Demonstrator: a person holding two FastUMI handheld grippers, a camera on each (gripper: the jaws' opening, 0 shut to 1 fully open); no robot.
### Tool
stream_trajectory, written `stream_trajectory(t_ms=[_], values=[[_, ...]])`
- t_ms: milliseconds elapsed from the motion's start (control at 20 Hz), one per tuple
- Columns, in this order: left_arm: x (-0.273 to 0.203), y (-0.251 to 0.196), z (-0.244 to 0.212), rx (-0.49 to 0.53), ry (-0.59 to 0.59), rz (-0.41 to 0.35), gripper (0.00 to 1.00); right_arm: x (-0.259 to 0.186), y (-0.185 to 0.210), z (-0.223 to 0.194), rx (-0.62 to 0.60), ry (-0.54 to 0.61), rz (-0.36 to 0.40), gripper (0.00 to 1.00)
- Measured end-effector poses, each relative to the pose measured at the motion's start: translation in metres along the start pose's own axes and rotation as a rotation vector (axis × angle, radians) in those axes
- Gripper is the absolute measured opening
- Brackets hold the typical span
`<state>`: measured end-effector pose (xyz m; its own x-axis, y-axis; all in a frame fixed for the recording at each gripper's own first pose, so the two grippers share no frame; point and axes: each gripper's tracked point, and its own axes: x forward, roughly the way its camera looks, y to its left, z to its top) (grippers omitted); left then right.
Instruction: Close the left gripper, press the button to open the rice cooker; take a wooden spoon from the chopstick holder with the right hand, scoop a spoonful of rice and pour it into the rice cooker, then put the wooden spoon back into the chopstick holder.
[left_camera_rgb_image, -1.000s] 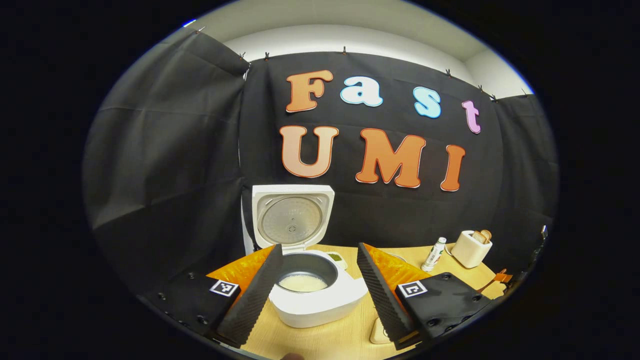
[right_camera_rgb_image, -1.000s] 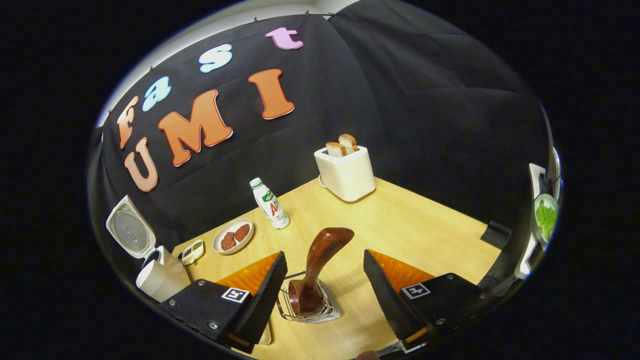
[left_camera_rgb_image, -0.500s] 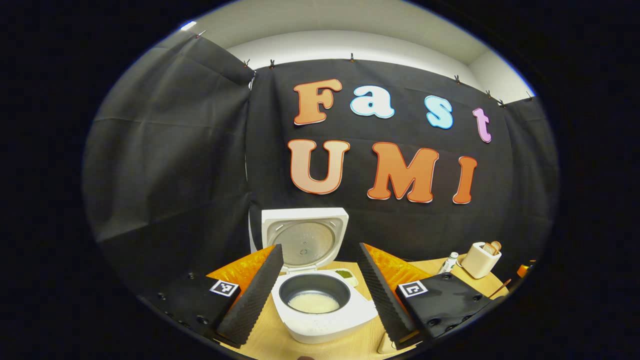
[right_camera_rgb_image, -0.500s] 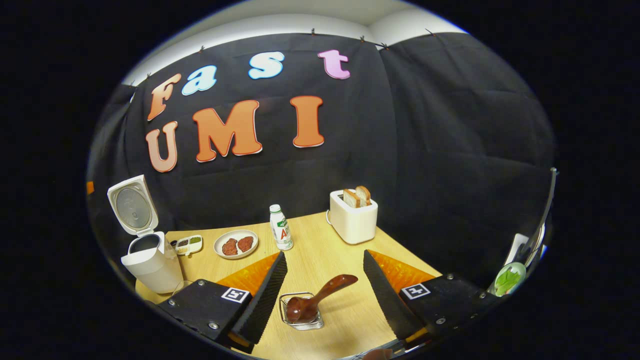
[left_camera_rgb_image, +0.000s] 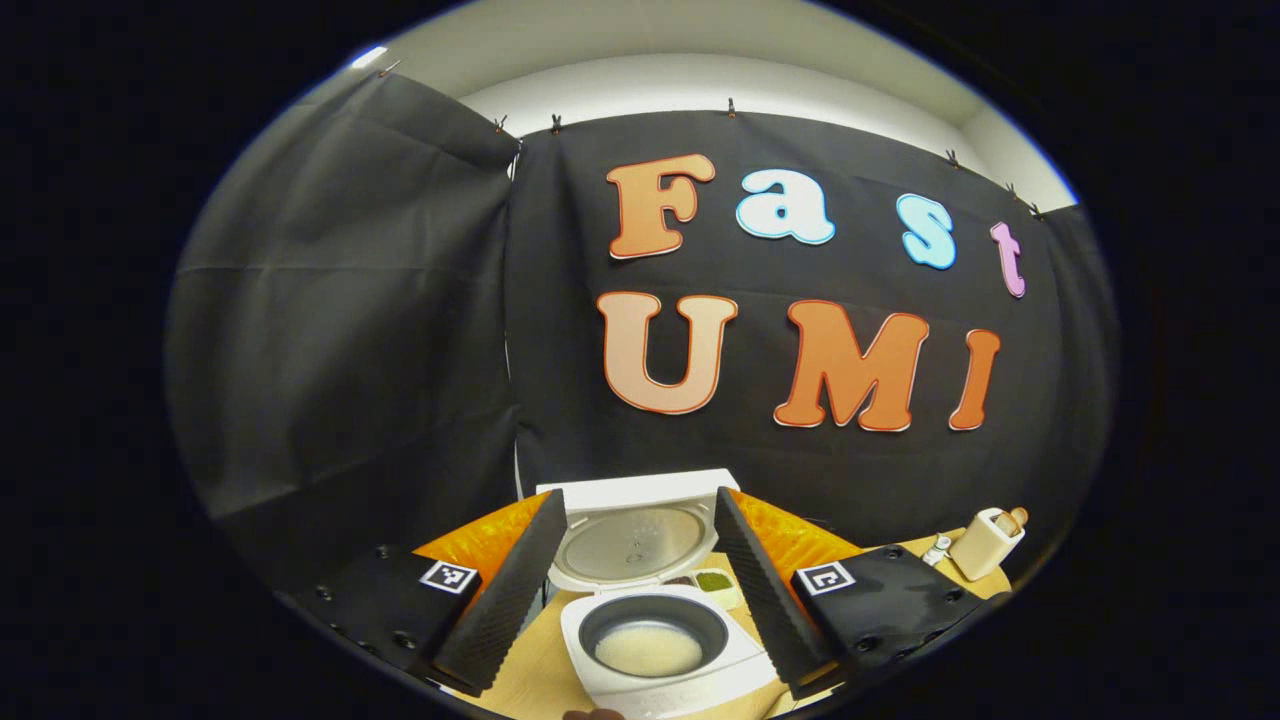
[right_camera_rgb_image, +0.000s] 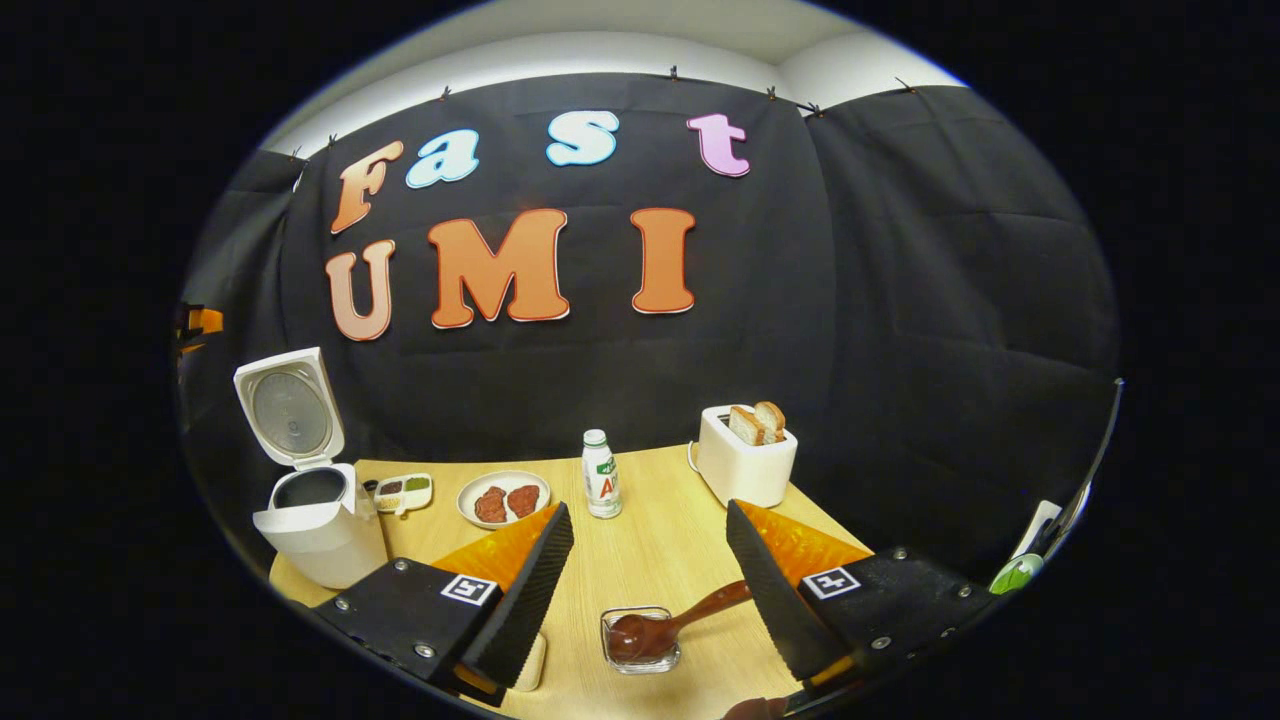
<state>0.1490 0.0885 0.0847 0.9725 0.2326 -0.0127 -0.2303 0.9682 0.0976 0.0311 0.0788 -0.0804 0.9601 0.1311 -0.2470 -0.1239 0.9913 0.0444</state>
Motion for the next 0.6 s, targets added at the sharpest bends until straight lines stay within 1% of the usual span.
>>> stream_trajectory(t_ms=[150, 400, 500, 600], values=[[0.038, 0.0, 0.008, 0.019, 0.013, 0.019, 1.0, 0.005, 0.004, 0.001, 0.014, 0.0, 0.008, 0.95], [0.095, 0.0, 0.027, -0.043, 0.039, 0.036, 1.0, 0.011, 0.01, -0.011, 0.043, 0.03, 0.025, 0.95], [0.117, -0.001, 0.03, -0.077, 0.069, 0.027, 1.0, 0.014, 0.009, -0.016, 0.036, 0.04, 0.022, 0.95], [0.139, 0.01, 0.032, -0.047, 0.077, 0.065, 1.0, 0.016, 0.009, -0.02, 0.048, 0.053, 0.022, 0.95]])
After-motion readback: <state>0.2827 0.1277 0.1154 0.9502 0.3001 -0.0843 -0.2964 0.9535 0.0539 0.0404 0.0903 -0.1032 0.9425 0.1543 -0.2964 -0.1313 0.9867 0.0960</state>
